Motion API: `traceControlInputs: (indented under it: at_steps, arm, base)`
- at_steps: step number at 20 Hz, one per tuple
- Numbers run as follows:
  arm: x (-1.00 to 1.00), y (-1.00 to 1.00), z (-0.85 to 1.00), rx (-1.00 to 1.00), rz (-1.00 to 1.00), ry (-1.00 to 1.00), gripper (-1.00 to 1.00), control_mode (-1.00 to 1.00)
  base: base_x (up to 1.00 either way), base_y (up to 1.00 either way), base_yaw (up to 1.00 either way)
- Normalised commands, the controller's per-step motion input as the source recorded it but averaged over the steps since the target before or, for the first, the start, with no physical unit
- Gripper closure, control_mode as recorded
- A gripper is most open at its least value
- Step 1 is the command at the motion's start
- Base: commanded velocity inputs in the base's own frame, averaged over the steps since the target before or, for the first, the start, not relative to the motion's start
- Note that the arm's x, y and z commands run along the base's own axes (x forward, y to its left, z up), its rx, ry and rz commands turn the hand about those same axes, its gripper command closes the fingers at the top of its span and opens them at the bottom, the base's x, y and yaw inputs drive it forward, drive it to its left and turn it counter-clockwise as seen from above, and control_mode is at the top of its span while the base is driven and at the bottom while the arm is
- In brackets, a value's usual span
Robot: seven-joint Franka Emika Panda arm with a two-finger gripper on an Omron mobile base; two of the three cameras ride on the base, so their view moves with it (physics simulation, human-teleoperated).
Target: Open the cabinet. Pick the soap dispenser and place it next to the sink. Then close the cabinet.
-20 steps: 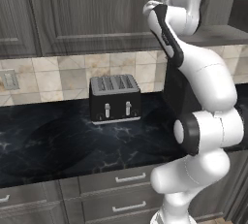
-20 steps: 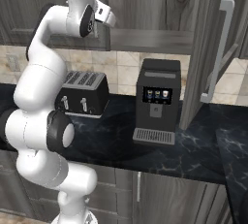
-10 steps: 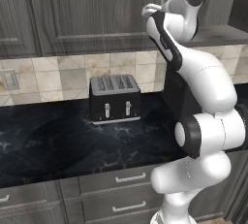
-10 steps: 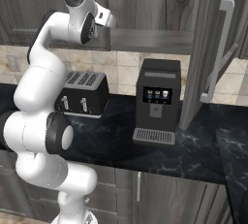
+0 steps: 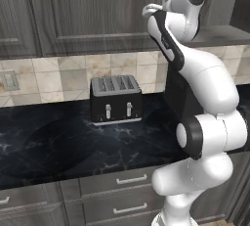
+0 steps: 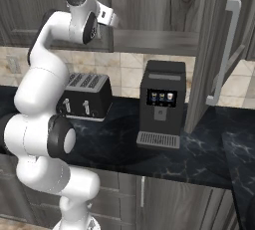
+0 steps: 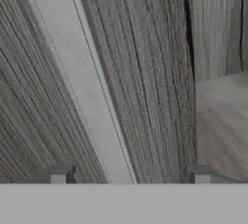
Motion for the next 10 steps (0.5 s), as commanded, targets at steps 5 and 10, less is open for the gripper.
traceControlInputs:
  at_steps: [5, 10]
  arm:
    - [0.0, 0.0, 0.0, 0.0, 0.0, 0.0, 1.0, -1.0]
    - [0.0, 0.0, 0.0, 0.0, 0.0, 0.0, 1.0, -1.0]
  base:
    - [0.0, 0.0, 0.0]
    - [0.0, 0.0, 0.0]
